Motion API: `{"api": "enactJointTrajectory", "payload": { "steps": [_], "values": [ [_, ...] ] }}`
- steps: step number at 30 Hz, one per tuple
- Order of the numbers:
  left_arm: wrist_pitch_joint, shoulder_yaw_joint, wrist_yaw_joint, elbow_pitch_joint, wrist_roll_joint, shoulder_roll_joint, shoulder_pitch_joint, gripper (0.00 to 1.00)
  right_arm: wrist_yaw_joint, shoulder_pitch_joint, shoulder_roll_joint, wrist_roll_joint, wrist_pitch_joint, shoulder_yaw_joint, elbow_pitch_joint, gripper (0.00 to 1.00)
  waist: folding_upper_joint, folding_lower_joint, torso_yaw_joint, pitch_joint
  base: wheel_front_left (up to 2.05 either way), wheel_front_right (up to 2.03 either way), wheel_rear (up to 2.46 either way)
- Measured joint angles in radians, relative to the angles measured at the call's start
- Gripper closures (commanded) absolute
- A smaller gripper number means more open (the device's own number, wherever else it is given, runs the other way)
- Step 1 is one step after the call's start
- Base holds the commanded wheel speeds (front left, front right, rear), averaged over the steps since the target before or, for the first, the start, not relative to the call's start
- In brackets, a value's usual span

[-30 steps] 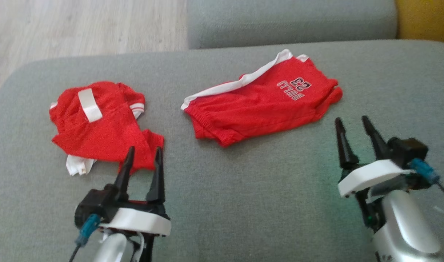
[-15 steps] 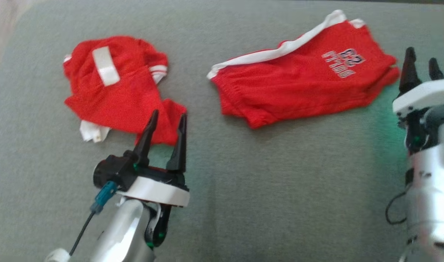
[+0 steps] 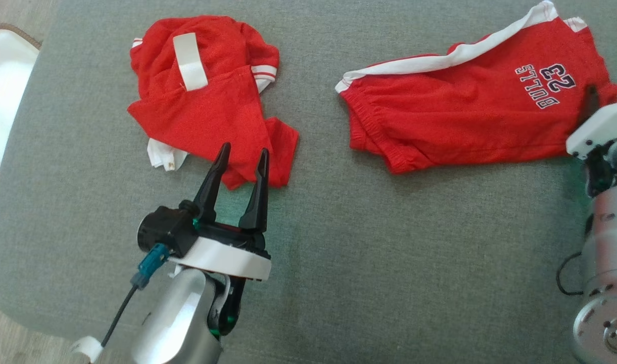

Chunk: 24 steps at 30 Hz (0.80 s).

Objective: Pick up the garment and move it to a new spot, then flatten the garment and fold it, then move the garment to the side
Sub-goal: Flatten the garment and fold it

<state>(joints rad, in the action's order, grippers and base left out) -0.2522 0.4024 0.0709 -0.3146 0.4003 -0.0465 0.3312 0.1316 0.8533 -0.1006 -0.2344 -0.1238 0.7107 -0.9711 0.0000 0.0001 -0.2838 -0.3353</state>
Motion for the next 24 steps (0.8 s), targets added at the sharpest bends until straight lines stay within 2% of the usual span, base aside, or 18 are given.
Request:
{"api": "enactJointTrajectory", "payload": {
  "steps": [1, 2, 3, 12, 18, 24],
  "values": [
    [0.000, 0.001, 0.000, 0.001, 0.004, 0.001, 0.000, 0.00, 0.000, 0.008, 0.002, -0.009, 0.000, 0.000, -0.012, 0.00, 0.0000, 0.0000, 0.002, 0.000, 0.00, 0.00, 0.00],
    [0.000, 0.002, -0.001, 0.003, 0.006, 0.001, 0.000, 0.00, 0.000, 0.015, 0.006, -0.014, 0.001, 0.000, -0.023, 0.18, 0.0000, 0.0000, 0.004, -0.001, 0.00, 0.00, 0.00],
    [0.000, 0.003, -0.002, 0.005, 0.006, 0.001, 0.000, 0.00, 0.000, 0.022, 0.006, -0.014, 0.002, -0.001, -0.034, 1.00, 0.0000, -0.0001, 0.007, -0.001, 0.00, 0.00, 0.00],
    [0.000, 0.011, -0.006, 0.006, 0.006, 0.002, 0.012, 0.00, 0.000, 0.035, 0.020, -0.020, 0.124, -0.055, -0.104, 1.00, 0.0000, 0.0000, 0.058, 0.007, 0.00, 0.00, 0.00],
    [0.000, 0.008, 0.000, 0.010, 0.004, 0.003, 0.010, 0.00, 0.000, 0.015, -0.009, 0.074, 0.192, -0.102, -0.113, 1.00, 0.0000, -0.0001, 0.111, 0.038, 0.00, 0.00, 0.00],
    [0.000, 0.009, 0.001, 0.015, -0.001, 0.003, 0.002, 0.00, 0.000, -0.085, -0.047, 0.185, 0.217, -0.145, -0.080, 1.00, 0.0000, -0.0001, 0.169, 0.076, 0.00, 0.00, 0.00]
  ]
}}
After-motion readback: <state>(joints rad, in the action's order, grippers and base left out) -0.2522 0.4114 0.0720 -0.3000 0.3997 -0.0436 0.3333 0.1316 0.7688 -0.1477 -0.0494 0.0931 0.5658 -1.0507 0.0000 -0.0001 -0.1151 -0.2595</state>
